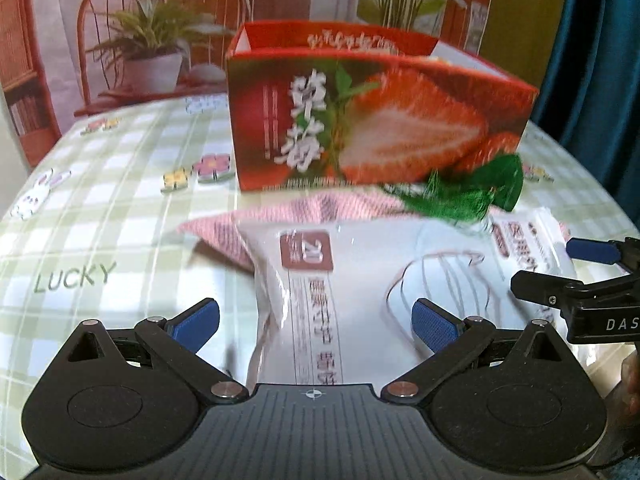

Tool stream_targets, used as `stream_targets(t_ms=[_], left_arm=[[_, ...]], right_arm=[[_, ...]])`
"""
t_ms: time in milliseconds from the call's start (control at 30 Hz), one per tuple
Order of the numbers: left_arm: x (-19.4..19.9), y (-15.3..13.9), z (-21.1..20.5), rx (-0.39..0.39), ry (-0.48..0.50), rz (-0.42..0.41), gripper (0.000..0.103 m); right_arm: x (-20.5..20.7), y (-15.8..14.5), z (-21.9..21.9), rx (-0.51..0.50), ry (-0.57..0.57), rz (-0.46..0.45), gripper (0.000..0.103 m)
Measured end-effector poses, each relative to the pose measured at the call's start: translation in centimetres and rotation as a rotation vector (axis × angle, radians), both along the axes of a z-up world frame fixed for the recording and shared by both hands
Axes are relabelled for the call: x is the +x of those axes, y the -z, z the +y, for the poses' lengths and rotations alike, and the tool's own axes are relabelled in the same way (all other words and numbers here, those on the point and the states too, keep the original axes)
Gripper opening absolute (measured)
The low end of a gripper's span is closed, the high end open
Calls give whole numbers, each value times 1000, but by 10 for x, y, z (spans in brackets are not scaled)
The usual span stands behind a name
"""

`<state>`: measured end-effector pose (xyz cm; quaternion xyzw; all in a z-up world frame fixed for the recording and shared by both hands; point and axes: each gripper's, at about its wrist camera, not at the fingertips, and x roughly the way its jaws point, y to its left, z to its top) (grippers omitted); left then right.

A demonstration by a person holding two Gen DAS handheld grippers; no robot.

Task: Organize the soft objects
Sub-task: 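Move the left gripper to the white mask package and close on it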

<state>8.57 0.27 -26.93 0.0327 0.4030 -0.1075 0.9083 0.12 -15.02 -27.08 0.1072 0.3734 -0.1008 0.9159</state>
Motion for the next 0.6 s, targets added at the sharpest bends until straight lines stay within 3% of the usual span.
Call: stream_targets(t_ms=[233, 367, 600], left_arm=[[4, 11, 10, -58, -14, 34, 103], [7, 18, 20, -144, -41, 55, 103], [3, 20, 18, -143, -37, 21, 103]], right_arm=[[2, 12, 1, -1, -6, 15, 103], [0, 16, -3, 27, -4, 3, 103], [0, 19, -7, 67, 7, -8, 103]])
